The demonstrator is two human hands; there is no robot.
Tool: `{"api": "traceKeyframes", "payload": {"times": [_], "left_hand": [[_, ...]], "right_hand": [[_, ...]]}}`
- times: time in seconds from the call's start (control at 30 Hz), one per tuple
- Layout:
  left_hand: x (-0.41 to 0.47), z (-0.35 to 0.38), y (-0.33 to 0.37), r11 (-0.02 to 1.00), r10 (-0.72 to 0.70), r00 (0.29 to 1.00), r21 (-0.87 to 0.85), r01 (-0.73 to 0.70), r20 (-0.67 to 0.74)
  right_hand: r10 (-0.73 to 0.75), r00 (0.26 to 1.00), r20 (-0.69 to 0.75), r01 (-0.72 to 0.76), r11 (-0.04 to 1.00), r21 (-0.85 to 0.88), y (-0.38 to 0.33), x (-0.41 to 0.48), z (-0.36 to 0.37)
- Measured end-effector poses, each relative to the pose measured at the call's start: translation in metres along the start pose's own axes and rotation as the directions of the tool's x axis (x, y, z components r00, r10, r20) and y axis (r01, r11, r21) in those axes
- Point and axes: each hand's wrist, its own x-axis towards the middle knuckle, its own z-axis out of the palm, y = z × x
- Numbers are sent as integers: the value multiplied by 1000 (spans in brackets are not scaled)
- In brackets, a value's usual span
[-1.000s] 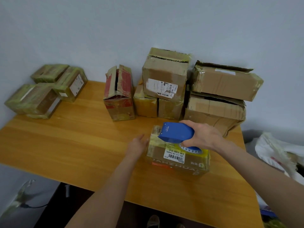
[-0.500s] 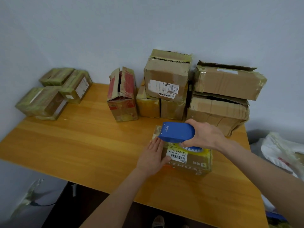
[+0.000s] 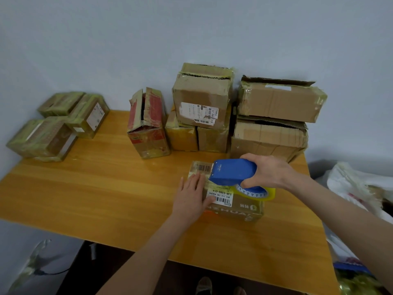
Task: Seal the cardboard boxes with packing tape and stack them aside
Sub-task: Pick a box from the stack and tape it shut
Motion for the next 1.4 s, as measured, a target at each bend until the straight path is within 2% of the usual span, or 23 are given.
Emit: {"api": "traceKeyframes", "payload": {"times": [0.2,0.4,0.8,0.97,1.1,1.23,1.4], "left_hand": [[5,16,9,996,82,997,-39,-83,-9],[9,11,-20,998,67,996,-5,-67,54],[7,7,-24,997,78,995,20,-79,62],[8,9,-25,995,89,993,32,-92,74],[8,10,-24,995,99,992,25,-101,84],[8,4,-7,999,42,998,26,-43,41],[8,14,15,993,73,997,-88,-74,-18]], "right_hand": [[5,999,-54,0,996,91,-2,1,7],[-16,998,-69,27,988,154,-23,11,11],[-69,997,28,69,998,6,-13,3,-13],[-25,994,108,16,996,85,7,-3,-12],[-4,996,85,-2,997,72,6,-7,-4],[-15,999,40,12,997,79,7,-8,1],[-29,999,36,28,998,47,5,-11,1]]}}
